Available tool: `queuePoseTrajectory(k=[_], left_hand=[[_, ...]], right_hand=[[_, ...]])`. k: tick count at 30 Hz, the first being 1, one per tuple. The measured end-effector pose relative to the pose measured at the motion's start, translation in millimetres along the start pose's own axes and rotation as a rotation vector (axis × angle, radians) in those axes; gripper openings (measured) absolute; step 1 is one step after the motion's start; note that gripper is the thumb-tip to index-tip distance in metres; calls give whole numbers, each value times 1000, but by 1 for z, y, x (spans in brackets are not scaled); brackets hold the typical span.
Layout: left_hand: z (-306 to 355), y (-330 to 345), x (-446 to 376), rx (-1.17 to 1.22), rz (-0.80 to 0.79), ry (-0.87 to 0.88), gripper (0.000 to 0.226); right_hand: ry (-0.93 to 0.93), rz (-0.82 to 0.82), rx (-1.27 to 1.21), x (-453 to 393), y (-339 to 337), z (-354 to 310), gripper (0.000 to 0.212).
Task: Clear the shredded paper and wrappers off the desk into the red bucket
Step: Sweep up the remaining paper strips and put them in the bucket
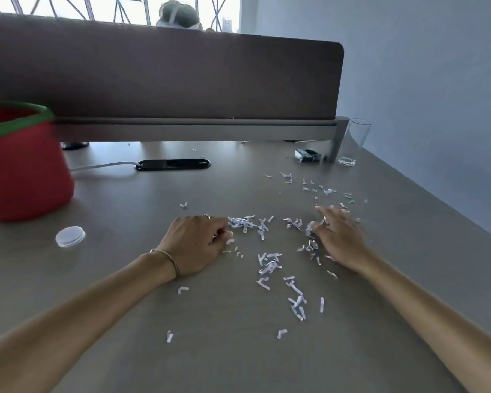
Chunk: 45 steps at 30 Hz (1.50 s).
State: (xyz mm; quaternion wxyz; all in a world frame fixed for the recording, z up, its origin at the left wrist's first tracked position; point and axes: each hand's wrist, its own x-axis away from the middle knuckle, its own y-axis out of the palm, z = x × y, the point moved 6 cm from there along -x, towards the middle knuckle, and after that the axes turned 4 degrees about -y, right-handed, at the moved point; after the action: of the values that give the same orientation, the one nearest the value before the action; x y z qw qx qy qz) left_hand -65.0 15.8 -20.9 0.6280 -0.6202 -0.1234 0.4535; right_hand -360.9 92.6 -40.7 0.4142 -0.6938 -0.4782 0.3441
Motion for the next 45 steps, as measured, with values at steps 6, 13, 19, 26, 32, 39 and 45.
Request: queuePoseTrajectory(k=[6,13,19,26,32,39,45], left_hand=[[0,0,0,-80,8,3,35],[2,-6,2,-88,10,-11,35],[0,-6,4,-92,14,-58,37],[2,-6,5,-100,-4,-37,42],[0,-4,0,-86,-54,-51,44],[-31,-7,-28,-102,-53,-148,47],[-63,-47,-51,-130,7,-269,50]], right_hand=[[-199,-115,45,2,30,-60,66],[-409,-211,29,-1,61,-127,75],[-555,-106,66,-2,59,-147,54],[-630,133,160,17,41,-150,24],[-669,101,289,17,46,-153,47],[-527,74,18,-45,46,-172,56],[-565,160,-133,-76,32,-221,56]])
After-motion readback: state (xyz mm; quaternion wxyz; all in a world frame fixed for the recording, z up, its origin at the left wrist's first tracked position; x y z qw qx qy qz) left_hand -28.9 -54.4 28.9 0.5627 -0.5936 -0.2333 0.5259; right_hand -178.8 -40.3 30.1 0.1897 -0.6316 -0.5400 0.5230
